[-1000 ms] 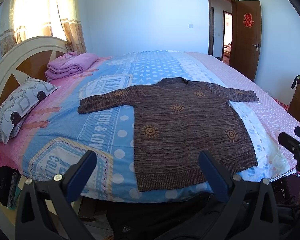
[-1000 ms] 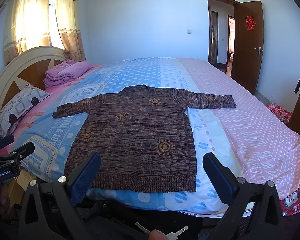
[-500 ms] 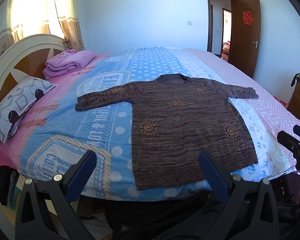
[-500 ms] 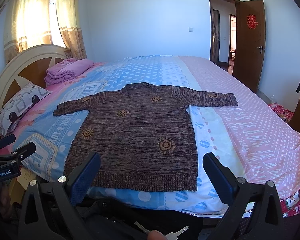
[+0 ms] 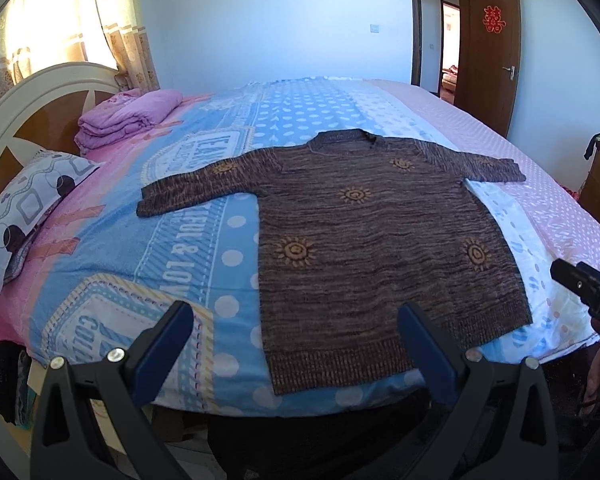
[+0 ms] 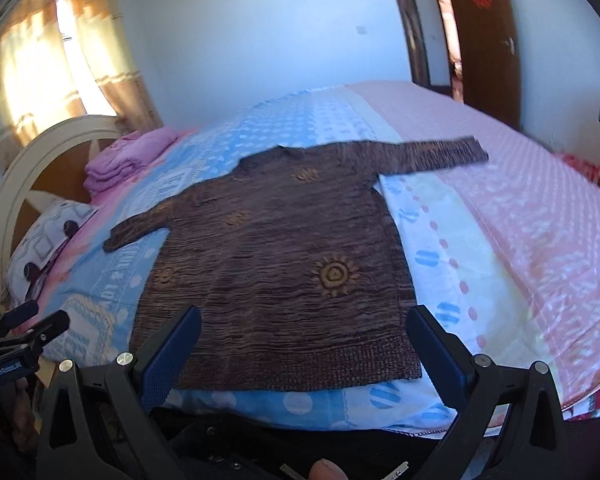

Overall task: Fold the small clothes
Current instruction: 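Grasp the cuff of the sweater sleeve nearest the right gripper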

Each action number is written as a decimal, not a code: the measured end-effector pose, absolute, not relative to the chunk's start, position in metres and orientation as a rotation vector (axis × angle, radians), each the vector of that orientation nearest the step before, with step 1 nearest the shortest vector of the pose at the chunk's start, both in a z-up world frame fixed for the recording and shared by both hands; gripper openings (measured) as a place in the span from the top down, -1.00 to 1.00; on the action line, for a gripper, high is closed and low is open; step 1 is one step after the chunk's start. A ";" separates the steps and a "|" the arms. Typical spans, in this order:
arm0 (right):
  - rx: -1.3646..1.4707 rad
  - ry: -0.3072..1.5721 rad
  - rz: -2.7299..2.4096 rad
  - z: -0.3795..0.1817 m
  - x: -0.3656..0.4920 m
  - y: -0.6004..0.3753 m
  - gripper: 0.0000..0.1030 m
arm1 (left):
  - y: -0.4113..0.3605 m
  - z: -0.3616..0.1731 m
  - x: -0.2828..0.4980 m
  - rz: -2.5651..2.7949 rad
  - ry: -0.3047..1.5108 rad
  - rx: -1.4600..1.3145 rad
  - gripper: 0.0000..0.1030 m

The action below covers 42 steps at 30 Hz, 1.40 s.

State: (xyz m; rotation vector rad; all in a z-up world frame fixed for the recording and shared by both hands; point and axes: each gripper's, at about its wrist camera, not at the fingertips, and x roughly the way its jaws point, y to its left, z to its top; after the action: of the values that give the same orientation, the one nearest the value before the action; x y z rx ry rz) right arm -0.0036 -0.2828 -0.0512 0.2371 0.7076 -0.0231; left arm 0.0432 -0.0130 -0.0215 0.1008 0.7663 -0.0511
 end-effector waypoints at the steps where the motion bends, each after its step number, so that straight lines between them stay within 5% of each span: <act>1: 0.213 0.718 -0.038 -0.055 0.001 -0.284 -0.98 | -0.014 -0.023 0.049 -0.051 0.772 0.105 -1.00; 21: 0.074 0.789 -0.154 -0.069 0.132 -0.377 -0.97 | -0.045 -0.058 0.216 0.019 0.811 0.185 -1.00; 31: 0.200 0.876 -0.257 -0.086 0.216 -0.475 -0.37 | -0.049 -0.078 0.287 0.171 0.710 0.257 -1.00; 42: 0.326 0.869 -0.414 -0.105 0.285 -0.572 -0.36 | -0.045 -0.104 0.352 0.244 0.769 0.246 -1.00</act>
State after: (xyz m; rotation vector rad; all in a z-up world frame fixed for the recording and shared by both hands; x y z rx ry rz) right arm 0.2853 -0.5722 -0.1049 0.3264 0.8686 -0.4143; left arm 0.3520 -0.0451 -0.1041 0.2458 0.7691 0.2437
